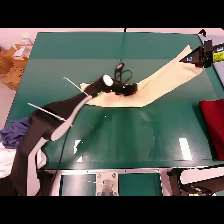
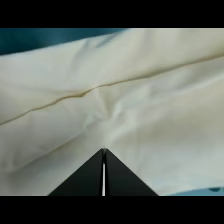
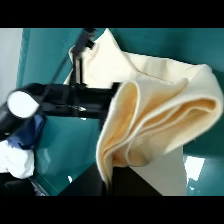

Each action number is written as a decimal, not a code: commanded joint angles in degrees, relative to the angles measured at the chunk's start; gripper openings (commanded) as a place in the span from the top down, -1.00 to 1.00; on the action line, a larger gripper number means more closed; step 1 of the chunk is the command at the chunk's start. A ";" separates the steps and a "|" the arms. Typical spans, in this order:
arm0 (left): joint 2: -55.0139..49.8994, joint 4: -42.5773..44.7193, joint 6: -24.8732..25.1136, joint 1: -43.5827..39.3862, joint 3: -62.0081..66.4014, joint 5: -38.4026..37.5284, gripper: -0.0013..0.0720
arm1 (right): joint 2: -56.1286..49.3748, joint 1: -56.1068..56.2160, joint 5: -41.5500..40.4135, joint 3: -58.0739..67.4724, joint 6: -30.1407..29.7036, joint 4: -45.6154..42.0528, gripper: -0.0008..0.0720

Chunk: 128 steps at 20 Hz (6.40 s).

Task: Fold the shirts.

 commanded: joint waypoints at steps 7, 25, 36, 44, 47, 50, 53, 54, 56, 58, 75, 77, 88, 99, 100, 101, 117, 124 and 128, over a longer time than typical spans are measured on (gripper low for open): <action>13.33 18.84 1.44 24.68 11.21 -40.85 0.90 | 0.17 15.13 -11.47 -0.24 7.37 -0.96 0.93; 16.13 23.28 7.06 37.31 10.91 -43.47 0.89 | -17.38 47.80 -48.26 -4.92 16.04 -7.98 -0.55; 16.11 26.10 5.73 37.31 10.91 -43.17 0.89 | -14.99 19.96 -30.10 -21.33 10.64 -9.81 -0.54; 16.13 26.08 4.96 37.31 10.91 -43.54 0.89 | -19.65 28.39 -38.25 -23.96 0.11 10.27 0.91; 16.11 26.08 5.01 37.31 10.91 -44.13 0.89 | -16.41 27.10 -35.67 -18.53 0.20 10.73 0.93; 16.11 26.08 5.01 37.31 10.91 -45.00 0.89 | -7.85 21.07 -31.65 -15.74 1.51 10.73 0.93; 16.11 26.08 5.01 37.31 10.91 -45.03 0.89 | 0.96 12.96 -29.29 -15.74 2.60 10.54 0.93; 16.11 26.05 5.01 37.31 10.91 -45.16 0.89 | 3.56 9.75 -28.63 -15.74 3.45 10.54 0.93; 16.11 26.05 5.01 37.31 10.91 -45.42 0.89 | 7.72 3.17 -28.35 -15.74 4.68 10.54 0.93; 16.11 26.05 4.98 37.31 10.91 -45.42 0.89 | 10.43 -3.87 -28.35 -15.74 5.38 10.40 0.93; 16.06 25.97 3.45 37.24 9.49 -45.72 0.89 | 11.30 -41.11 -19.54 -15.76 11.98 2.54 0.93; 15.98 25.97 3.48 37.24 8.87 -46.64 0.89 | 11.34 -44.76 -15.02 -15.76 16.37 0.61 0.93; 15.96 25.75 3.45 37.24 8.66 -47.41 0.89 | 13.14 -54.45 -8.09 -24.98 20.59 -33.29 0.93; 15.96 24.68 3.45 37.24 8.70 -47.56 0.90 | 12.68 -53.83 -15.78 -35.43 23.39 -52.74 -0.82; 16.02 23.78 3.43 37.24 8.72 -46.99 0.89 | 12.68 -52.96 -16.02 -33.51 23.34 -49.27 -0.81; 16.04 22.82 3.32 37.24 8.85 -46.38 0.90 | 12.68 -51.60 -16.44 -31.87 23.17 -45.46 -0.71; 42.73 28.61 -2.97 24.50 -24.24 -36.81 0.90 | 36.26 -7.80 -33.48 -65.31 10.84 -26.05 0.93; 52.43 29.24 -6.95 15.63 -48.02 -25.88 0.90 | 39.19 -5.99 -34.58 -71.58 8.44 -22.60 0.93; 52.43 29.38 -6.97 15.65 -48.06 -27.30 0.90 | 39.19 -5.99 -34.56 -71.58 8.44 -22.62 0.93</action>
